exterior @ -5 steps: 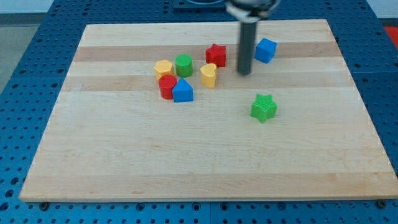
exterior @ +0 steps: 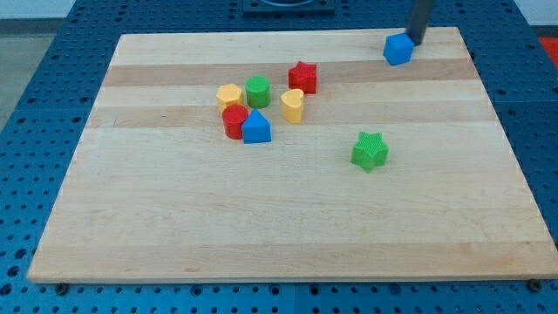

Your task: Slide the blue cube to the yellow heart

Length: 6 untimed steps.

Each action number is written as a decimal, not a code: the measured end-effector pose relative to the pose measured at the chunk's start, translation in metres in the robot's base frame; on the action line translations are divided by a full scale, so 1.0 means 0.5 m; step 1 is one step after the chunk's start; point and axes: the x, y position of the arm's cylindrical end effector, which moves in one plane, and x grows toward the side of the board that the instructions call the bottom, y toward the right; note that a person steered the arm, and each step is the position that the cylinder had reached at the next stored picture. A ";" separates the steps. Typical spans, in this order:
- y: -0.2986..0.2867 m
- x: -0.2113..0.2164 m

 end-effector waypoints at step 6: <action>-0.165 0.250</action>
